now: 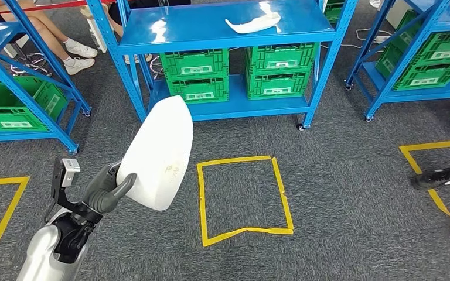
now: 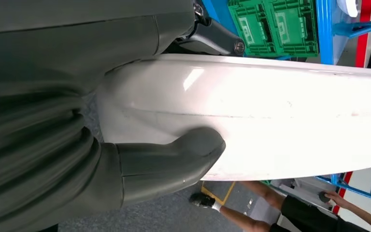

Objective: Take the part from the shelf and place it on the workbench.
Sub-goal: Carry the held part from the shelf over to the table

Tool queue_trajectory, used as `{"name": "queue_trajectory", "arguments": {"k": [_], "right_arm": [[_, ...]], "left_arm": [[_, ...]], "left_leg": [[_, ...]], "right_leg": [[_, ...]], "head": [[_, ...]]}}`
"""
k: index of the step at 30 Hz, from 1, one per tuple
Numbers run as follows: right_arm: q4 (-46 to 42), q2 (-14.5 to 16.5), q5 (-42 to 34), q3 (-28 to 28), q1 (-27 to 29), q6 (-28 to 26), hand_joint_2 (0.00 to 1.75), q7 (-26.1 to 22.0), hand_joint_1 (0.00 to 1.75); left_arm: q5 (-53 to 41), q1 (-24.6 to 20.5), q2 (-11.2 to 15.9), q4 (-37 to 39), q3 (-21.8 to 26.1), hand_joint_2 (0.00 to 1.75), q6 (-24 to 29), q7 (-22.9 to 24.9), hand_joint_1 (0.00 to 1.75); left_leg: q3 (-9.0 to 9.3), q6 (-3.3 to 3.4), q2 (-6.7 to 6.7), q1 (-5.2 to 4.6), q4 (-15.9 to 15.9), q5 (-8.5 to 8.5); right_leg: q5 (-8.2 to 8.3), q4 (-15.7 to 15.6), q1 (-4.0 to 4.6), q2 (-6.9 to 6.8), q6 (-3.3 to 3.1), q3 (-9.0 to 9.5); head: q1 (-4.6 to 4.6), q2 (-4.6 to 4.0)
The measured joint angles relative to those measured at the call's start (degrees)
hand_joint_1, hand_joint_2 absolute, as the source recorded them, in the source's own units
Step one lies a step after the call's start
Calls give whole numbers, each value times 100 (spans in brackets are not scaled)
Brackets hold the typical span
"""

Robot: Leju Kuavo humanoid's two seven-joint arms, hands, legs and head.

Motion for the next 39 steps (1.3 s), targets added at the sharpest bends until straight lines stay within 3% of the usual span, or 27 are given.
{"name": "queue_trajectory", "arguments": {"k": [2,3,5,6,7,9,10,11,12,13,15,17,18,20,22,25,26,27,28,30,32,33,35,37,39], "right_arm": [[0,0,32,0,-2,-1,0,-4,0],[0,0,50,0,-2,-1,0,-10,0],[1,-1,94,2,10,-1,0,-31,0],[1,-1,118,5,16,-1,0,-37,0],[2,-1,148,9,21,0,0,-42,0],[2,0,222,25,14,-1,0,-42,0],[2,0,264,35,8,-2,0,-42,0],[2,0,309,50,4,-4,0,-42,0],[2,0,357,71,2,-5,0,-42,0],[2,0,407,100,0,-5,0,-41,0],[-2,0,484,164,-3,-4,0,-40,0],[-4,0,515,207,0,-3,0,-44,0],[-4,0,520,223,3,-4,0,-46,0],[-4,2,523,261,6,-4,0,-45,0],[-4,5,524,284,2,-3,0,-42,0],[-4,7,523,292,2,-4,0,-42,0],[-4,7,521,293,3,-4,0,-41,0],[-4,7,519,293,3,-5,0,-41,0],[-4,8,515,293,1,-6,0,-41,0],[-4,12,503,293,-3,-5,0,-42,0],[-4,20,491,293,-4,-5,0,-46,0],[-4,24,487,293,-3,-5,0,-48,0],[-5,31,481,293,-5,-5,0,-45,0],[-6,42,474,293,-10,-3,0,-45,0],[-7,51,470,293,1,5,0,-72,0]], "left_arm": [[16,36,0,-72,33,175,0,-6,175],[23,61,1,-104,53,175,1,-5,175],[35,127,2,-159,104,175,4,1,175],[39,153,2,-186,126,175,6,7,175],[44,172,2,-212,145,175,7,12,175],[52,195,1,-250,171,175,5,21,175],[64,206,-1,-260,182,175,4,20,175],[86,216,-1,-262,191,175,-3,14,175],[117,224,-2,-262,200,175,-17,0,175],[151,230,-3,-261,212,175,-34,-18,175],[197,228,-3,-264,238,175,-66,-49,175],[216,207,-4,-273,258,175,-77,-62,175],[221,198,-7,-277,264,175,-79,-66,175],[229,196,-11,-280,280,175,-83,-73,175],[227,200,-13,-279,291,175,-83,-75,175],[226,200,-19,-274,294,175,-83,-75,175],[226,208,-22,-269,294,175,-83,-75,175],[226,215,-25,-264,294,175,-83,-75,175],[226,219,-27,-261,294,175,-83,-75,175],[227,216,-30,-263,297,175,-83,-76,175],[231,201,-29,-271,305,175,-83,-81,175],[235,195,-27,-274,314,175,-83,-88,175],[244,211,-16,-279,345,175,-88,-108,175],[252,240,-6,-288,379,175,-101,-138,175],[259,257,-5,-294,393,175,-111,-162,175]], "left_leg": [[471,57,-14,-17,-705,-176],[543,99,-19,-34,-867,-253],[475,210,-7,-43,-913,-200],[432,267,3,-40,-913,-143],[379,320,13,-31,-918,-79],[235,373,19,-26,-910,42],[152,376,19,-27,-899,96],[64,369,19,-27,-884,146],[-22,360,19,-26,-865,189],[-100,341,1,-24,-841,235],[-231,285,-47,-20,-790,308],[-327,216,-102,-29,-744,376],[-361,180,-131,-35,-737,418],[-406,105,-198,-32,-741,493],[-506,46,-167,-17,-567,346],[-872,-32,-67,3,422,-254],[-956,-50,-57,4,703,-357],[-949,-56,-46,5,808,-355],[-830,-50,-28,4,687,-251],[-374,3,117,-16,-25,36],[-24,88,327,-90,-626,142],[29,130,378,-125,-748,122],[19,211,291,-125,-822,152],[19,293,171,-76,-892,206],[5,351,60,-45,-923,249]], "right_leg": [[86,59,3,-2,61,-97],[136,62,0,-3,92,-119],[191,61,-13,5,163,-153],[98,128,-21,15,197,-193],[-106,295,-27,26,228,-262],[-686,930,-40,43,264,-451],[-887,1300,-43,45,275,-532],[-943,1579,-46,45,283,-561],[-864,1710,-49,45,284,-519],[-698,1641,-54,51,278,-384],[-472,1003,-69,175,242,148],[-579,271,-75,343,192,641],[-662,72,-69,376,170,754],[-670,-23,-70,282,113,755],[-613,-44,-83,160,27,732],[-560,-39,-65,-25,-49,669],[-550,-30,-54,-83,-58,644],[-545,-19,-45,-142,-61,622],[-542,-7,-37,-199,-62,608],[-547,8,-21,-311,-54,603],[-546,15,4,-417,-24,599],[-540,16,12,-471,-6,592],[-538,13,23,-571,44,585],[-657,153,16,-413,104,530],[-970,721,-13,-89,152,281]], "head": [[-9,0],[-11,0],[-21,0],[-21,0],[-21,0],[-13,0],[-11,0],[-11,0],[-10,0],[-10,0],[-11,0],[-14,0],[-15,0],[-14,0],[-26,0],[-45,0],[-45,0],[-46,0],[-47,0],[-49,0],[-51,0],[-53,0],[-55,0],[-44,0],[-32,0]]}}
